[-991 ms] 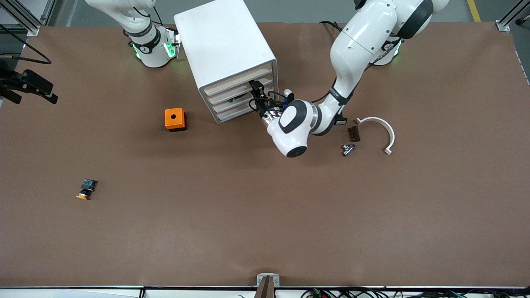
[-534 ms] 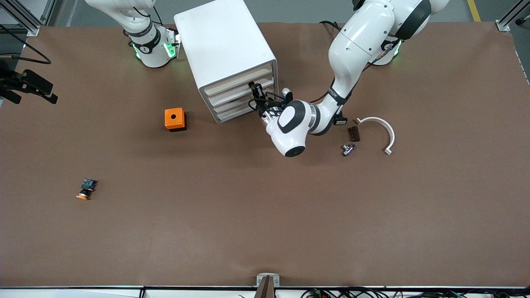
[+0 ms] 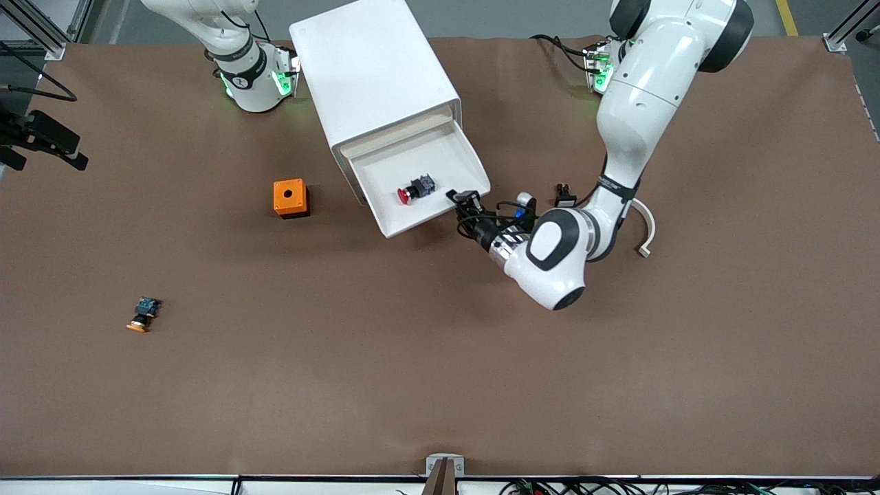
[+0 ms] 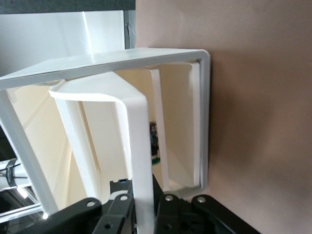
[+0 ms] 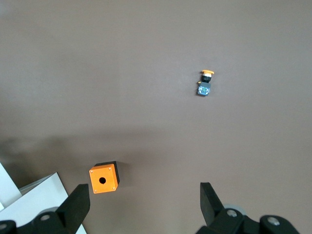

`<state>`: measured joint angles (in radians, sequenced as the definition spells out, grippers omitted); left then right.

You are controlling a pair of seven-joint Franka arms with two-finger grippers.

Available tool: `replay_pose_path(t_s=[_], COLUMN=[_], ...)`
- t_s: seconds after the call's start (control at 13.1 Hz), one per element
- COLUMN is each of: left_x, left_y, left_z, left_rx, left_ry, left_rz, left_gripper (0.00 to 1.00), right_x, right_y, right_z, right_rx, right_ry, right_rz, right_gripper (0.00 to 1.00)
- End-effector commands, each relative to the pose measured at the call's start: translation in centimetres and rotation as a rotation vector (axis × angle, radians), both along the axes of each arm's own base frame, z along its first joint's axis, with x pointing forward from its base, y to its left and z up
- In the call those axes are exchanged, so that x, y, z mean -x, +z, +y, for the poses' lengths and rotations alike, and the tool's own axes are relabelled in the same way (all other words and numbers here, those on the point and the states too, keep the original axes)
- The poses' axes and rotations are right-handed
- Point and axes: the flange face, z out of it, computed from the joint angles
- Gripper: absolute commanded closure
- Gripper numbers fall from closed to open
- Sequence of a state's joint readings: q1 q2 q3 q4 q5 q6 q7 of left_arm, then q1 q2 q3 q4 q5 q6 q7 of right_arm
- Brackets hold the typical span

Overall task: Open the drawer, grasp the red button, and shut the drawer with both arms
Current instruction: 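Withdraw the left gripper while the right gripper reaches toward the drawer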

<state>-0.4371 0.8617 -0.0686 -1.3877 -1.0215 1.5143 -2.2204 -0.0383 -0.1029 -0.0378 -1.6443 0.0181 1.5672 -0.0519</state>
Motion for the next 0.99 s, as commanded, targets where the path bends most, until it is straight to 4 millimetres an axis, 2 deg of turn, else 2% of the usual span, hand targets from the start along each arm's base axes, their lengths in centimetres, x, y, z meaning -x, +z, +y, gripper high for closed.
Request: replay_pose_path(t_s=[0.0,0.08,0.15,0.23,0.38,0.46,0.61,0.69,0.76,0.91], left_x=[-2.6,-2.8,-2.9,-3.0,-4.9,-6.5,-8.8,-10.3,-11.5,-13.3], left_y=[-0.6,-0.5,-0.5,-0.2,0.9,2.0,3.6,3.8,5.0,7.0], left_z=[1.7,1.9,2.2,2.3,4.5,6.0,8.5,11.3,13.6,18.1], left_rx=[0.055,0.057,0.055,0.054,0.032,0.001,-0.037,-0.049,-0.061,-0.067], left_ry=[0.028,0.033,0.035,0.036,0.062,0.060,0.046,0.061,0.073,0.059], left_rz=[-0.105,-0.110,-0.110,-0.115,-0.153,-0.207,-0.301,-0.344,-0.399,-0.518], left_gripper=[0.70,0.12,0.00,0.00,0.00,0.00,0.00,0.00,0.00,0.00], right_x=[-3.3,-5.2,-6.7,-7.0,-7.1,-7.1,-6.6,-6.3,-5.9,-4.8], right_y=[-4.2,-6.8,-9.3,-9.4,-9.3,-9.4,-9.3,-9.1,-9.2,-9.4], right_z=[-0.4,-0.8,-1.5,-1.5,0.2,2.3,7.5,10.4,13.0,20.0], right_rx=[0.005,0.014,0.017,0.030,0.035,0.034,0.036,0.005,-0.010,-0.010], right_ry=[0.007,0.003,0.001,0.039,-0.003,-0.110,-0.291,-0.378,-0.444,-0.529], right_rz=[0.061,0.077,0.101,0.097,0.103,0.106,0.131,0.140,0.149,0.136], right_gripper=[0.00,0.00,0.00,0.00,0.00,0.00,0.00,0.00,0.00,0.00])
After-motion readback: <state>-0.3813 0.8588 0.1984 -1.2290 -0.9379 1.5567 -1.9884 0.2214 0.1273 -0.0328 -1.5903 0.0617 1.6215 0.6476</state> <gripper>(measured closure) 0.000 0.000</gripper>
